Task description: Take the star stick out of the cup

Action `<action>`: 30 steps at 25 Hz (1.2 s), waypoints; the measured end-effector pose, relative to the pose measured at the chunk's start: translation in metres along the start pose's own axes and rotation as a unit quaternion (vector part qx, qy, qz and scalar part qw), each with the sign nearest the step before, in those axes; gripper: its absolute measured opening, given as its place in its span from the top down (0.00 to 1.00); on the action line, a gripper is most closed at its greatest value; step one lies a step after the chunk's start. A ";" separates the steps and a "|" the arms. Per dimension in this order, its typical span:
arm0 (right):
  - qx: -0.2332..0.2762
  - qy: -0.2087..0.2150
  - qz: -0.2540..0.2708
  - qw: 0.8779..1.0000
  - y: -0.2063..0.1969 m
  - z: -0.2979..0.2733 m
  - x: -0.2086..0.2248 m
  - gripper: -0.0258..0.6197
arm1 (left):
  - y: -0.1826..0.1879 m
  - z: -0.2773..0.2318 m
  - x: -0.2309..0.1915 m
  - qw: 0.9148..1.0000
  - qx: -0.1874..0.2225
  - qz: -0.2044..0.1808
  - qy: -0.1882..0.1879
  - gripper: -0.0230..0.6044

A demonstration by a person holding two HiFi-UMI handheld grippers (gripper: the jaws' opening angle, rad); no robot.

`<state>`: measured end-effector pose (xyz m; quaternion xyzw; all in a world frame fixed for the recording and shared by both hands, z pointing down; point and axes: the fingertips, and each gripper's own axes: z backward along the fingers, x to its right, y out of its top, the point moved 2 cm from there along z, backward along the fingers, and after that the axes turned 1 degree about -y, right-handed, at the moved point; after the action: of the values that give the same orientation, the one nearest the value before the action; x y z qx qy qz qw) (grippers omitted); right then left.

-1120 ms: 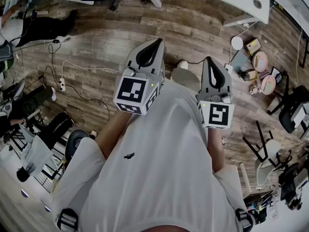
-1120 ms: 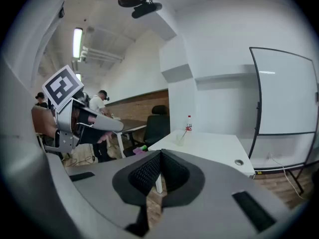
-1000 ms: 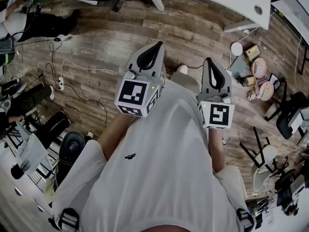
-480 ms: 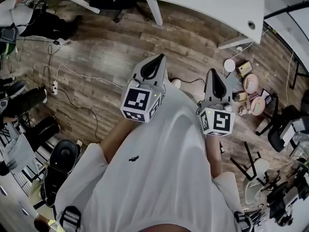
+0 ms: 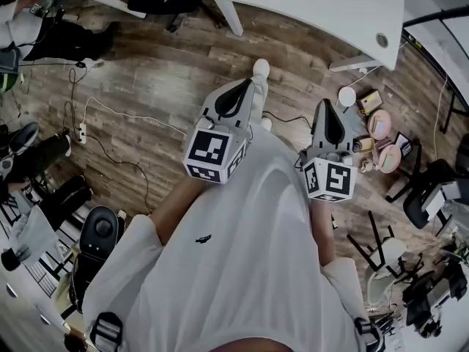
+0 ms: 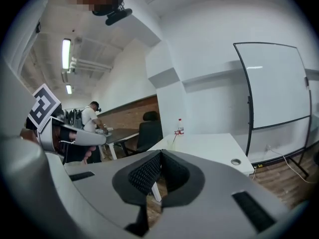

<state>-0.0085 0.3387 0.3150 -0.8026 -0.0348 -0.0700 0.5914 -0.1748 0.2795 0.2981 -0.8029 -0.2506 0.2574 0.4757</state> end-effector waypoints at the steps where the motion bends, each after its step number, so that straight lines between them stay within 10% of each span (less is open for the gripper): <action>1: -0.004 0.001 0.002 1.000 0.002 -0.010 0.003 0.96 | 0.002 -0.010 -0.005 1.000 -0.003 0.002 0.000 0.97; 19: -0.014 -0.047 0.015 0.999 0.099 -0.241 0.106 0.96 | 0.120 -0.235 -0.108 0.999 -0.022 0.002 -0.040 0.97; 30: -0.024 -0.006 0.042 0.999 0.128 -0.310 0.120 0.96 | 0.153 -0.295 -0.131 0.999 -0.021 -0.007 -0.032 0.97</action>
<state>0.1056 0.0014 0.3024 -0.8178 -0.0029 -0.0407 0.5740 -0.0555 -0.0566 0.3070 -0.8022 -0.2769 0.2745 0.4521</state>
